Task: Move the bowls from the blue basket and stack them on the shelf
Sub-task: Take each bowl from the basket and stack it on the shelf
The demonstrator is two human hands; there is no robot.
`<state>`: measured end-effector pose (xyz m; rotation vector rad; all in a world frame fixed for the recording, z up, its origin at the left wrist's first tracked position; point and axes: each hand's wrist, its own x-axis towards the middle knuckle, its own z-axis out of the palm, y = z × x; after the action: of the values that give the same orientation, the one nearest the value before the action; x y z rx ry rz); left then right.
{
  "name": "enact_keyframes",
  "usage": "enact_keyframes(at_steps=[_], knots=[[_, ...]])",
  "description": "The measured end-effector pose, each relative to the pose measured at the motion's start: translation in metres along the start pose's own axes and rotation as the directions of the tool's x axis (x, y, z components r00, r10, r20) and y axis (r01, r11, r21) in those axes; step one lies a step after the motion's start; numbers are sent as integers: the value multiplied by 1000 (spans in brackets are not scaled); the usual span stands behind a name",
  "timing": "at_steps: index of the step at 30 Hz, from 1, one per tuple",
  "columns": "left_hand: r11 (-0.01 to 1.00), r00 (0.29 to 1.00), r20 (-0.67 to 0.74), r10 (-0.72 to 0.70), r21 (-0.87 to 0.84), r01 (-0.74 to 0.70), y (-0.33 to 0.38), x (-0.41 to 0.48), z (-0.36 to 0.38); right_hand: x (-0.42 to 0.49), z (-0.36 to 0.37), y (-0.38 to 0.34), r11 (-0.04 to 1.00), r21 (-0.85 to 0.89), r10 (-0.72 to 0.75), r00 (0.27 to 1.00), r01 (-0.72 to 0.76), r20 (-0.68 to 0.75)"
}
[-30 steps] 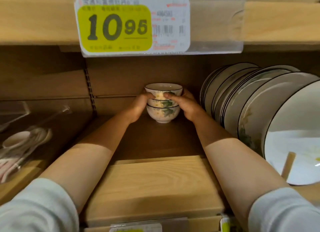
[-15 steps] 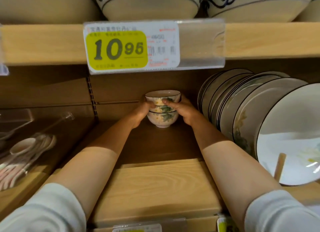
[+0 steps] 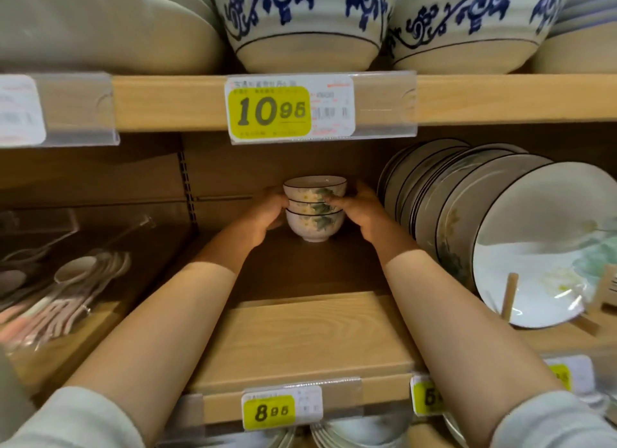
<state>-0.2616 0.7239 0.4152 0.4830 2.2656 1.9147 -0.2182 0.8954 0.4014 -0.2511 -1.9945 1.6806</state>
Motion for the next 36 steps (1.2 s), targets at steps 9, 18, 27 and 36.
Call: enact_keyframes(at_steps=[9,18,27,36], knots=[[992,1000,17,-26,-122,28,-6,-83,-26,-97,-12,-14,993,-91,73,997,-76,-32],[966,988,-87,128,-217,-144,-27,-205,-40,-188,-36,-11,979,200,29,1000,-27,-9],[906,935,-350,60,-375,-199,-57,-310,-31,-244,-58,5,901,421,44,988,-105,151],[894,727,-669,-153,-408,-187,-98,-440,-42,-313,-5,27,892,421,-52,889,-164,456]])
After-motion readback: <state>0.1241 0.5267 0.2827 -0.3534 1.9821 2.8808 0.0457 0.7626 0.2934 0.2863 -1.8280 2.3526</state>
